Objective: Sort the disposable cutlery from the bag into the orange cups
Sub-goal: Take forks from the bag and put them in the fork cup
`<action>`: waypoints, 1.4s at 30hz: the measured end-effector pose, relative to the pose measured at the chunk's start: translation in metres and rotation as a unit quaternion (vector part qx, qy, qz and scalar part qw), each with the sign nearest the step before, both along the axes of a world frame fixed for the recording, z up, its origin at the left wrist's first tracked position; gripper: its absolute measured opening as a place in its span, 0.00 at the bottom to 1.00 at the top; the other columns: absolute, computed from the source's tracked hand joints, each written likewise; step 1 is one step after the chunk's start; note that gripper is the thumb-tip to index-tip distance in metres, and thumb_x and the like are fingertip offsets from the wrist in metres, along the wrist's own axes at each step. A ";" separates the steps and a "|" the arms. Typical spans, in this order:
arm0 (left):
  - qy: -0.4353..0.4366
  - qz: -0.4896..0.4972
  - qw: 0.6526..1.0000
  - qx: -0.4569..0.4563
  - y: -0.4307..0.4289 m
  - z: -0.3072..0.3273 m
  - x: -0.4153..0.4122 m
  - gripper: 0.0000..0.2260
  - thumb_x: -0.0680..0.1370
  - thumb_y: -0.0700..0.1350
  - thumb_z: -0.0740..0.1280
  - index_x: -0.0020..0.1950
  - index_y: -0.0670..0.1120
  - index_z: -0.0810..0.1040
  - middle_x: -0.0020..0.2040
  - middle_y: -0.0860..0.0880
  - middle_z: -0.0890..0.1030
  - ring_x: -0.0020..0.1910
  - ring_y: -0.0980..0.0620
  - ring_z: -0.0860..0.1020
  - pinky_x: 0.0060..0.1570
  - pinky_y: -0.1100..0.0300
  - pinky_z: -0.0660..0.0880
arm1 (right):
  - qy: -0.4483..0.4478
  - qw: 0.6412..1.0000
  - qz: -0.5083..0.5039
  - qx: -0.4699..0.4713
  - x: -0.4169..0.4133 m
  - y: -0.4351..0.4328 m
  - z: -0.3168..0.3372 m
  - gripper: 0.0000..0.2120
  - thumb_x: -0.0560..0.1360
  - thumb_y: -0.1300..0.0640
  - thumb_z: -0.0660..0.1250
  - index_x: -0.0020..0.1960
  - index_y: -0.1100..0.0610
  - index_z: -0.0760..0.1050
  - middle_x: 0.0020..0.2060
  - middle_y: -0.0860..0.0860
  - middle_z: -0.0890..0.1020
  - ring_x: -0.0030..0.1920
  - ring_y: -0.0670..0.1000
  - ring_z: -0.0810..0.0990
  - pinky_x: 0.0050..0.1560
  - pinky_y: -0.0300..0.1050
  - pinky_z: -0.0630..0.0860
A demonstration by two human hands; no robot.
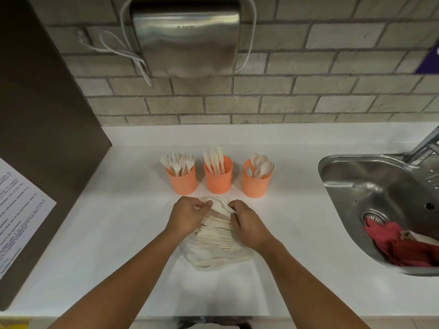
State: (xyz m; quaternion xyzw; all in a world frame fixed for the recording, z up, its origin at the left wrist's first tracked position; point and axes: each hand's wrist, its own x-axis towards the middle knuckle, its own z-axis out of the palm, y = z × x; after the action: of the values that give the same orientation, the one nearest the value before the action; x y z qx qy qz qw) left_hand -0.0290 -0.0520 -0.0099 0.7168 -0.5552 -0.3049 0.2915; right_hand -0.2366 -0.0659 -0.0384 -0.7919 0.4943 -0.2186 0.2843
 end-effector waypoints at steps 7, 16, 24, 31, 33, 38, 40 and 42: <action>0.139 0.043 0.988 0.043 -0.003 0.001 -0.007 0.03 0.76 0.46 0.75 0.49 0.52 0.87 0.53 0.57 0.86 0.57 0.55 0.82 0.60 0.59 0.75 | -0.034 0.999 -0.002 0.024 0.003 0.001 0.006 0.08 0.81 0.61 0.57 0.59 0.54 0.68 0.48 0.50 0.79 0.47 0.51 0.77 0.48 0.46 0.74; 0.098 0.034 0.992 0.071 -0.002 0.003 -0.010 0.05 0.77 0.47 0.73 0.44 0.52 0.88 0.48 0.55 0.87 0.52 0.55 0.82 0.54 0.59 0.74 | -0.039 0.998 -0.005 0.046 0.003 0.007 0.007 0.09 0.81 0.63 0.59 0.56 0.50 0.66 0.48 0.48 0.79 0.46 0.49 0.77 0.50 0.45 0.75; 0.013 -0.010 0.999 0.032 0.005 -0.001 -0.001 0.13 0.74 0.41 0.77 0.56 0.51 0.80 0.48 0.55 0.81 0.47 0.55 0.79 0.50 0.62 0.73 | -0.040 0.997 -0.014 0.069 0.006 0.007 0.008 0.09 0.81 0.62 0.58 0.60 0.55 0.70 0.53 0.52 0.82 0.51 0.52 0.79 0.55 0.49 0.76; 0.054 -0.006 0.998 0.033 0.005 0.000 -0.001 0.16 0.72 0.41 0.79 0.54 0.53 0.78 0.45 0.54 0.80 0.42 0.54 0.78 0.44 0.63 0.73 | -0.045 0.995 -0.011 0.086 0.011 0.005 0.009 0.09 0.81 0.61 0.62 0.60 0.55 0.71 0.54 0.52 0.82 0.53 0.54 0.79 0.57 0.50 0.76; 0.066 0.001 0.998 0.021 0.006 0.000 -0.002 0.14 0.73 0.41 0.78 0.54 0.52 0.79 0.44 0.54 0.79 0.40 0.55 0.78 0.44 0.62 0.73 | -0.051 0.994 -0.021 0.090 0.011 0.004 0.009 0.09 0.81 0.59 0.64 0.61 0.54 0.73 0.55 0.51 0.83 0.54 0.52 0.80 0.57 0.44 0.75; 0.066 0.004 0.998 0.009 0.009 0.001 -0.001 0.13 0.75 0.45 0.78 0.57 0.52 0.81 0.43 0.55 0.80 0.41 0.56 0.78 0.44 0.64 0.73 | -0.067 0.992 -0.039 0.096 0.011 0.003 0.007 0.14 0.81 0.58 0.66 0.67 0.55 0.77 0.60 0.49 0.83 0.58 0.50 0.80 0.60 0.38 0.72; 0.050 0.011 0.999 -0.005 0.010 0.001 -0.001 0.10 0.76 0.47 0.78 0.55 0.52 0.82 0.45 0.54 0.81 0.41 0.56 0.78 0.46 0.62 0.74 | -0.082 0.992 -0.046 0.082 0.011 0.004 0.007 0.14 0.81 0.59 0.66 0.66 0.55 0.78 0.59 0.48 0.84 0.57 0.49 0.80 0.60 0.37 0.72; 0.014 0.022 0.999 -0.043 0.010 0.000 -0.002 0.08 0.76 0.48 0.78 0.54 0.51 0.84 0.48 0.52 0.80 0.42 0.55 0.78 0.50 0.58 0.76 | -0.104 0.991 -0.050 0.075 0.010 0.005 0.009 0.12 0.81 0.59 0.66 0.63 0.55 0.80 0.55 0.46 0.84 0.53 0.46 0.80 0.56 0.35 0.71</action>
State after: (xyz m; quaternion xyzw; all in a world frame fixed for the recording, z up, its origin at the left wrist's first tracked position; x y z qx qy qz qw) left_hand -0.0311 -0.0422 -0.0103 0.7110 -0.5479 -0.2844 0.3367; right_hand -0.2263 -0.0611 -0.0299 -0.7159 0.5156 -0.2760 0.3813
